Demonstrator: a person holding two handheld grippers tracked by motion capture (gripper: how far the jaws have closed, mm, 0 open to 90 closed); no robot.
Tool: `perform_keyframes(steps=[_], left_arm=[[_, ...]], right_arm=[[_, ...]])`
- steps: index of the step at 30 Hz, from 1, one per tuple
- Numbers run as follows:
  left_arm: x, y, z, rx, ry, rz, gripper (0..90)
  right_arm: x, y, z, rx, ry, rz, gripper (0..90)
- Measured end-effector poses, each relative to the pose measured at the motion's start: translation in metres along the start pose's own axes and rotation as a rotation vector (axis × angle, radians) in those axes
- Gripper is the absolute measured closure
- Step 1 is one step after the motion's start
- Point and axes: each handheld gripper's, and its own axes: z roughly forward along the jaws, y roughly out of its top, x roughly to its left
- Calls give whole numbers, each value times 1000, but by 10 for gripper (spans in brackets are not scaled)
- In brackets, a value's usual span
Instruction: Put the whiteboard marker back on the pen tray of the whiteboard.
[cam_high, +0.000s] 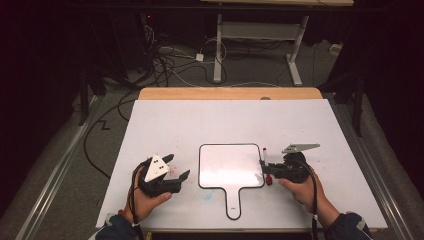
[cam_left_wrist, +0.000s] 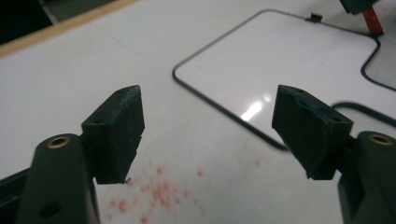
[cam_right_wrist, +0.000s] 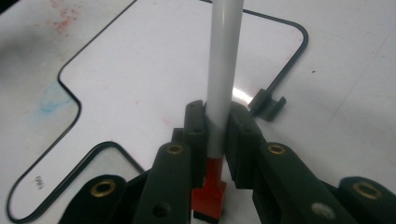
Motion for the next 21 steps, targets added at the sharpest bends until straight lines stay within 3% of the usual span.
perform_keyframes(steps=[2,5,8,14,16,21], left_arm=[[-5,-5,-4,16,1,18,235],[-8,-7,-5,25,-12,22,235],[-8,-7,-4,30,-28,21,235],[-7,-8,-2,45,-40,11,236],[-7,-8,-2,45,-46,10,235],[-8,-7,-1,45,-53,12,235]], right_arm=[[-1,2,8,11,-5,-3,791],[-1,4,19,30,-56,-17,806],[-1,5,23,7,-91,-26,799],[4,6,25,-14,-181,-106,730],[7,8,26,-21,-232,-144,670],[4,11,30,-24,-252,-160,672]])
